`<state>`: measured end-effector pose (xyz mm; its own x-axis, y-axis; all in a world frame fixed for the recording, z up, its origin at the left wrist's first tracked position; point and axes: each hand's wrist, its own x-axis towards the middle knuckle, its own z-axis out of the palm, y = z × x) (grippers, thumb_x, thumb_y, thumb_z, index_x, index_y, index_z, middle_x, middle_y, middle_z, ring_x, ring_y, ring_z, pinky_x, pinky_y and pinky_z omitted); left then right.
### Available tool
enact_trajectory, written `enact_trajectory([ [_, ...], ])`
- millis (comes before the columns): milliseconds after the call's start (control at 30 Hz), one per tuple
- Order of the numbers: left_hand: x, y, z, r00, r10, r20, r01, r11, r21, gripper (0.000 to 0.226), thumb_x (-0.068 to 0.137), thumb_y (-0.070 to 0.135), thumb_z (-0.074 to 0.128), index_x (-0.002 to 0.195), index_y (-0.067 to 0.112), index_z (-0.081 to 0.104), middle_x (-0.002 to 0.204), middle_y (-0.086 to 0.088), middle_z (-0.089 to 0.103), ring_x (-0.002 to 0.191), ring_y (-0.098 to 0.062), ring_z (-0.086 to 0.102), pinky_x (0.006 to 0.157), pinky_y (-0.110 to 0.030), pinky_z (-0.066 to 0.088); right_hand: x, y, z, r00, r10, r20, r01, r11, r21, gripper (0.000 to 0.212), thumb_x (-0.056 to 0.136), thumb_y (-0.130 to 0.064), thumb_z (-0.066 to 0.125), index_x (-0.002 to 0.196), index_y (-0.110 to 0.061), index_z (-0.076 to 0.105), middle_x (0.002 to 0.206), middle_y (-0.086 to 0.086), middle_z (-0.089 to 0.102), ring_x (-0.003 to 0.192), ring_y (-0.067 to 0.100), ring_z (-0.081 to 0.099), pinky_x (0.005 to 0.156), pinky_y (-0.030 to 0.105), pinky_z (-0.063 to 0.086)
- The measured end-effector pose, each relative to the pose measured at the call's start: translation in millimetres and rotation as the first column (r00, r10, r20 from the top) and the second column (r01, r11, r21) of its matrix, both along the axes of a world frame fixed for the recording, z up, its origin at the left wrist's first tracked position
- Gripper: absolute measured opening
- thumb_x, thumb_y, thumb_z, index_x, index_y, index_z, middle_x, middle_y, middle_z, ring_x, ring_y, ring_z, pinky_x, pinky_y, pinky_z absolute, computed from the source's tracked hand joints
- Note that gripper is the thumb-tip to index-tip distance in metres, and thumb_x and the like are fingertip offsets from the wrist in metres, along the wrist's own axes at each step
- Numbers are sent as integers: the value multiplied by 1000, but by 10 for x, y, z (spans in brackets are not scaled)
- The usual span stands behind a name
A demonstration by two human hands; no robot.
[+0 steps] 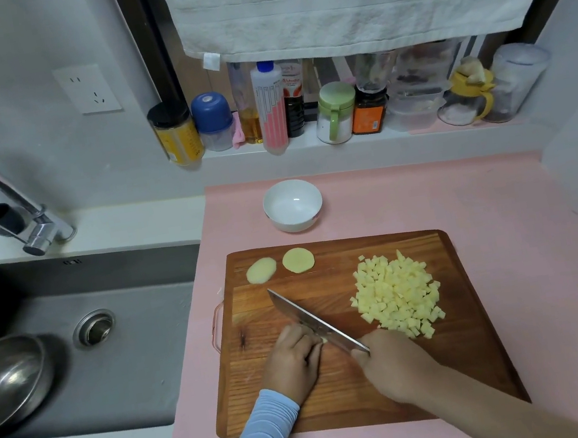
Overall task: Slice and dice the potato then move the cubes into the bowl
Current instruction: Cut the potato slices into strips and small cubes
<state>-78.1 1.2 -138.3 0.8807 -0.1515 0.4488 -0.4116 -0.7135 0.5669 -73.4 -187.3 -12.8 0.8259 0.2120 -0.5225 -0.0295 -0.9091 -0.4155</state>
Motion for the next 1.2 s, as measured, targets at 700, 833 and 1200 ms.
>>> enact_trajectory([
  [700,-97,14,13,998,67,-7,-67,997,48,8,92,15,62,85,13,66,88,2,58,83,-15,54,76,-24,48,122,301,-25,994,39,101,-38,999,-4,28,104,-37,45,80,-29,58,79,-8,63,75,15,60,65,31,45],
  [833,-84,9,25,998,64,15,-64,998,19,11,93,14,61,86,11,68,87,1,59,84,-14,54,80,-20,47,-37,180,36,991,43,123,-43,999,-1,29,103,-40,44,96,-29,69,82,-8,67,79,17,64,72,33,53],
  [1200,-76,9,-29,997,80,-4,-80,997,25,15,94,17,60,84,11,69,88,2,61,84,-16,56,79,-23,48,-134,-2,13,999,6,46,-4,999,-35,37,104,-37,47,68,-30,49,70,-10,58,70,11,58,59,26,40],
])
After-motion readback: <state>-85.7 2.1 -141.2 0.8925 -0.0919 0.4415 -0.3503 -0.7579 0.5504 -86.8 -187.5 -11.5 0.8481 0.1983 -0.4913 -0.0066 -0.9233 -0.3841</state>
